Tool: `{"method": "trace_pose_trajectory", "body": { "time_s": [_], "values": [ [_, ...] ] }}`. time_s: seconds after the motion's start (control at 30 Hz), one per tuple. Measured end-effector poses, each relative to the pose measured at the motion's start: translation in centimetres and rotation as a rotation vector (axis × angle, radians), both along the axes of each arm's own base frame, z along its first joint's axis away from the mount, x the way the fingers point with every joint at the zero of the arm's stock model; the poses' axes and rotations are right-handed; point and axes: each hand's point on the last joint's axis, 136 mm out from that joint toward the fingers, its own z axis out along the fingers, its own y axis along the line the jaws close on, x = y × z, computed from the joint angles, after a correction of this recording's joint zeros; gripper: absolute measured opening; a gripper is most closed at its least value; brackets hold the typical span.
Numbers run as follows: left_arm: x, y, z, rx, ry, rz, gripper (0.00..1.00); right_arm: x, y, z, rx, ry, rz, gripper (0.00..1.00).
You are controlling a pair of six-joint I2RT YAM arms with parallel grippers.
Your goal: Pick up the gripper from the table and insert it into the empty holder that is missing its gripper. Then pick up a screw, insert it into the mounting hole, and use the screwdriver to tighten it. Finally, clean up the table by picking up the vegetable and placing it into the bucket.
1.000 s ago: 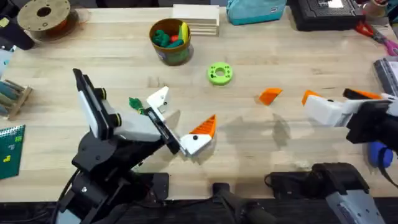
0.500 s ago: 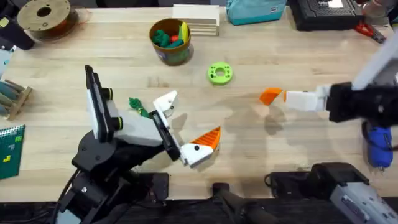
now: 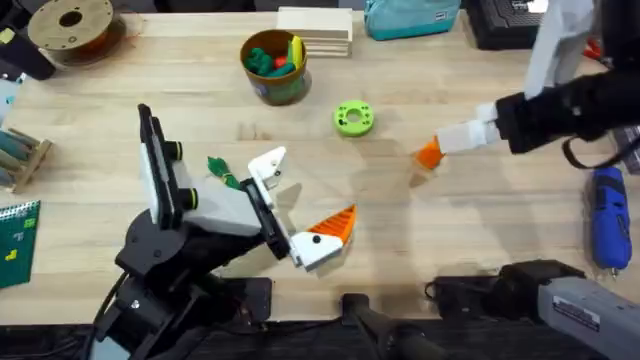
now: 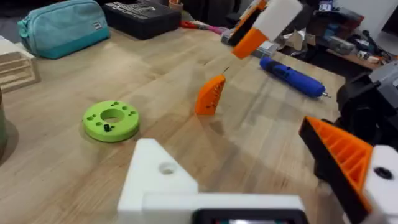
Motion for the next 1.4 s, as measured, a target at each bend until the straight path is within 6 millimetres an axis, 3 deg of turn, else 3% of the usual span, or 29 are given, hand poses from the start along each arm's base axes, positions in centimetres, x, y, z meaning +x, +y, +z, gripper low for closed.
{"method": "trace_pose_trajectory", "body": {
  "time_s": [0.23,0.53,0.83,1.03,1.17,1.2,1.27,1.4],
  "values": [
    [-0.1,-0.1,0.0,0.0,0.0,-0.009,0.987,0.6,0.0,-2.0,-0.073,0.024,0.175,0.99],
    [-0.2,-0.1,0.0,0.0,0.0,-0.012,0.987,1.3,-1.6,-4.8,-0.221,0.088,0.305,0.99],
    [-0.2,-0.1,0.0,0.0,0.001,-0.012,0.987,1.5,-0.4,-7.9,-0.343,0.166,0.455,0.976],
    [-0.2,-0.1,0.0,-0.001,0.0,-0.012,0.987,2.0,-0.5,-8.4,-0.357,0.169,0.457,0.857],
    [-0.2,-0.1,0.0,-0.001,0.0,-0.012,0.987,2.1,-0.6,-8.4,-0.363,0.168,0.455,0.718],
    [-0.2,-0.1,0.0,-0.001,0.0,-0.012,0.987,2.1,-0.6,-8.4,-0.364,0.168,0.455,0.675],
    [-0.2,-0.1,0.0,0.0,0.001,-0.012,0.987,2.1,-0.6,-8.4,-0.364,0.167,0.456,0.465],
    [-0.2,-0.1,0.0,-0.001,0.0,-0.012,0.987,2.3,-0.5,-8.4,-0.359,0.158,0.454,0.441]
  ]
}}
